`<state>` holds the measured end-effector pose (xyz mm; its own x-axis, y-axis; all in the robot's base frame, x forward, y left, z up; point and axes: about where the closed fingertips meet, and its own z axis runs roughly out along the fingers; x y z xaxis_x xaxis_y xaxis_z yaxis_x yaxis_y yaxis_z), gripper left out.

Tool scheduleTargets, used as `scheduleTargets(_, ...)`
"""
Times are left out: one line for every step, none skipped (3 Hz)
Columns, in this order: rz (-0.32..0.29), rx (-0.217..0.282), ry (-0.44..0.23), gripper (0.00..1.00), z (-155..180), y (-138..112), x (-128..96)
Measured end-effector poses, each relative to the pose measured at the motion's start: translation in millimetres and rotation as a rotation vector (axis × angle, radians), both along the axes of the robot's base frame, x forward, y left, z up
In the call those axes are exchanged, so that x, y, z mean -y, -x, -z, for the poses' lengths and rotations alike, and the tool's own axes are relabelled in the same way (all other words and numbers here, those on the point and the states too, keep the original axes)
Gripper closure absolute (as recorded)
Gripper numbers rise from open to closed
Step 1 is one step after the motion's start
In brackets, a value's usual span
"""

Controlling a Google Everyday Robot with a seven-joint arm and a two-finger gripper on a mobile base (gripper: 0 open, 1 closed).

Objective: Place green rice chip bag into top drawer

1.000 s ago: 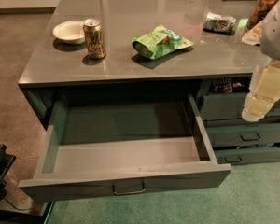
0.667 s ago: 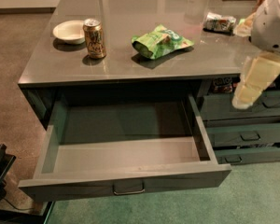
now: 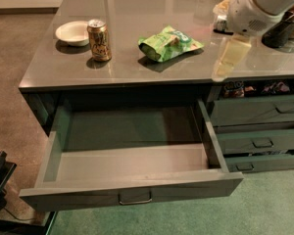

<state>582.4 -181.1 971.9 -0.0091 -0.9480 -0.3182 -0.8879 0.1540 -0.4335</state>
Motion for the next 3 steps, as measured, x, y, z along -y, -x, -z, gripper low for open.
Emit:
scheduleTargets(-0.078, 0.059, -0.025, 0.0, 3.6, -57.8, -21.4)
scheduleTargets(-0.141, 0.068, -0.063, 0.0, 18.7, -115.7, -49.4)
scheduleTargets(-0.136, 0.093, -0.079, 0.0, 11.5, -128.1, -49.2)
